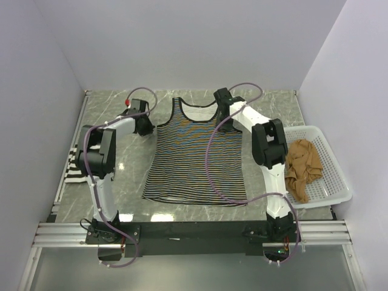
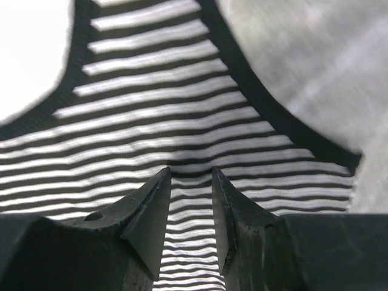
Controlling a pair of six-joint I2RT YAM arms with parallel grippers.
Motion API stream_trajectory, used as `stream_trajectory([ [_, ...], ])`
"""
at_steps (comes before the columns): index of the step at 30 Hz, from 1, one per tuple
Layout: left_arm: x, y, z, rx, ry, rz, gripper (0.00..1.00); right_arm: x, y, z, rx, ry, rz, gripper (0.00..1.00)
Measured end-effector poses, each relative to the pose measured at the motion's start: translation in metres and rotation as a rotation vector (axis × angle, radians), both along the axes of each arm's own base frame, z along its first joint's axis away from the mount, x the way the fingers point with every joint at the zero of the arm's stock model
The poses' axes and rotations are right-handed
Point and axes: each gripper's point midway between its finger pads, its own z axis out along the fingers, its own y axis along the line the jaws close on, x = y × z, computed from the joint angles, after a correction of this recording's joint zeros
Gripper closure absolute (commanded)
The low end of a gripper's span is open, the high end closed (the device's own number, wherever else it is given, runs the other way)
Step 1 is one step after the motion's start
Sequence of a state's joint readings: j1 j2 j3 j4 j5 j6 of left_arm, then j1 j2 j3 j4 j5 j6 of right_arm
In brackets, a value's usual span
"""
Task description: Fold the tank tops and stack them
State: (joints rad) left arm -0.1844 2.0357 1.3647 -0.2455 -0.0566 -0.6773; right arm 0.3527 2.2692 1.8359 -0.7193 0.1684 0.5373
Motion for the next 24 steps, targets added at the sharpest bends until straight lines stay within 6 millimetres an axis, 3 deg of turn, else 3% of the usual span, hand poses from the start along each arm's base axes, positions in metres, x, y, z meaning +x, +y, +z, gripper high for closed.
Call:
stream_trajectory([
  [5,-0.032,0.027,-0.001,-0.043,0.015,0.117,0.98,0.019,0.011,0.002,0.013,-0.006,0.057,0.56],
  [6,-0.035,0.033,-0.001,-0.048,0.019,0.133,0.83,0.022,0.013,0.002,0.014,-0.005,0.069,0.57],
  [9,-0.036,0.039,0.001,-0.072,0.013,0.151,0.50,0.035,0.021,0.005,0.024,-0.016,0.107,0.56],
  [12,-0.030,0.031,0.009,-0.103,-0.021,0.116,0.36,0.052,0.031,0.010,0.046,-0.046,0.136,0.56],
  [16,-0.027,0.019,0.014,-0.134,-0.049,0.028,0.35,0.047,0.031,0.009,0.047,-0.046,0.140,0.56],
  [21,-0.017,0.002,0.020,-0.158,-0.066,-0.110,0.42,0.011,0.017,0.006,0.022,-0.002,0.107,0.56],
  [24,0.000,-0.003,0.020,-0.133,-0.076,-0.162,0.47,0.001,0.017,0.041,0.036,-0.068,0.091,0.56],
])
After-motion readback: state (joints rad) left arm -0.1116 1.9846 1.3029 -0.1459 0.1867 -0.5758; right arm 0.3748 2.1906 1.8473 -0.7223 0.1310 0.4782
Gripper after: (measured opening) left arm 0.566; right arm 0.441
